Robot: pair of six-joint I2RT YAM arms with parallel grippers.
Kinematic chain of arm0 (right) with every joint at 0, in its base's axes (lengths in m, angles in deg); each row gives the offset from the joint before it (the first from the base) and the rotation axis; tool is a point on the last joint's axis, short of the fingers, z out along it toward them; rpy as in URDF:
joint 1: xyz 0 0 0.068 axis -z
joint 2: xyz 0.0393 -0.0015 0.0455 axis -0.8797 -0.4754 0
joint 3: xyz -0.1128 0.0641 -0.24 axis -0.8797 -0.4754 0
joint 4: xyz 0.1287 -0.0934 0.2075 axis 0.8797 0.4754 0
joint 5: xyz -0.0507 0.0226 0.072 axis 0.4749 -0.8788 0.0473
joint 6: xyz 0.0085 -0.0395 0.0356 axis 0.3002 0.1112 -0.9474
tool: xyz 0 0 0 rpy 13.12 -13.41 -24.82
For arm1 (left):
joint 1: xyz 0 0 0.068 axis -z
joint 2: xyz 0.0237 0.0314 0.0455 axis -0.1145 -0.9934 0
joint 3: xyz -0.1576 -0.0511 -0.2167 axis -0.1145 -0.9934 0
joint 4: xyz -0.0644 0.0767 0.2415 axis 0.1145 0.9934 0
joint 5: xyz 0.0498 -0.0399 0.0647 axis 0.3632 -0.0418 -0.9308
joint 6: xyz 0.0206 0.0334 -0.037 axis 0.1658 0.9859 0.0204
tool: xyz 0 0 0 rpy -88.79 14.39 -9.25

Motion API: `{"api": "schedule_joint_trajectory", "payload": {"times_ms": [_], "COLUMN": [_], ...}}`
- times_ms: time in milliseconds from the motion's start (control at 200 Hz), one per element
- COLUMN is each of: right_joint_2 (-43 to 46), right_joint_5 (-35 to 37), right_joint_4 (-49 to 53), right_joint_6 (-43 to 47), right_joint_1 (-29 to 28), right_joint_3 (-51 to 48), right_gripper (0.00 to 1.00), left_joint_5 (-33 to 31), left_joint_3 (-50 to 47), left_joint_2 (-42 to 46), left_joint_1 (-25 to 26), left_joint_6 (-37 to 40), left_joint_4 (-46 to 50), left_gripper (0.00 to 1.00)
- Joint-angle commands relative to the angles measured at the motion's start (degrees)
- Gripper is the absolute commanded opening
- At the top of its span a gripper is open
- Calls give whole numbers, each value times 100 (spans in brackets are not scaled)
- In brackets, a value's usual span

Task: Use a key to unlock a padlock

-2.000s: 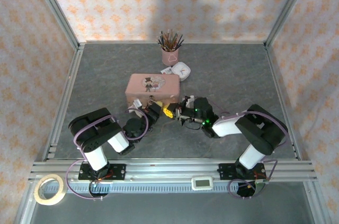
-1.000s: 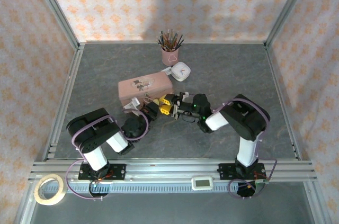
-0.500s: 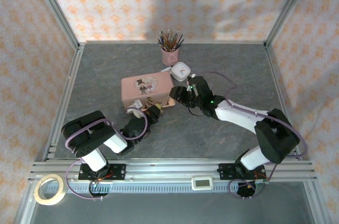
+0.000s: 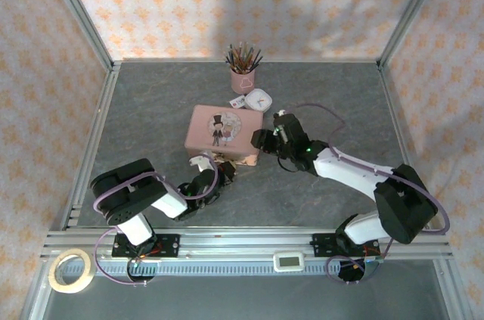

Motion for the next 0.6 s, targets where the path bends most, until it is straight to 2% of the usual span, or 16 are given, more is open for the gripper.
{"api": "schedule_joint_trajectory", "payload": {"times_ms": [0,60,190,325,435,596], "right_joint_2": [262,351,474,414,242,-279], "right_joint_5": [329,396,624,835,880,494], "right_joint_4": [77,118,194,381,507,710], "right_joint_6": [320,442,640,804,918,1113], "right_joint_1": [-44,-100,-305,-563,-850,-1381], "right_joint_3": [-85,-72,10,250,484,887], "right_gripper": [48,48,48,48,48,46], "left_joint_5": [-204,-322,-678,-884,-748,-563], "left_joint_3": [-79,-225,-553,-725,-805,-1022], "left_joint_2": [85,259,937,2023,2894,3816], "left_joint_1": [40,43,15,-261,-728,-1279], "left_joint_6": [-169,-254,-406,-394,-148,74], "left_joint_4": [-197,-196,102,1151,1973,2476], "left_gripper": [34,47,61,69,74,75]}}
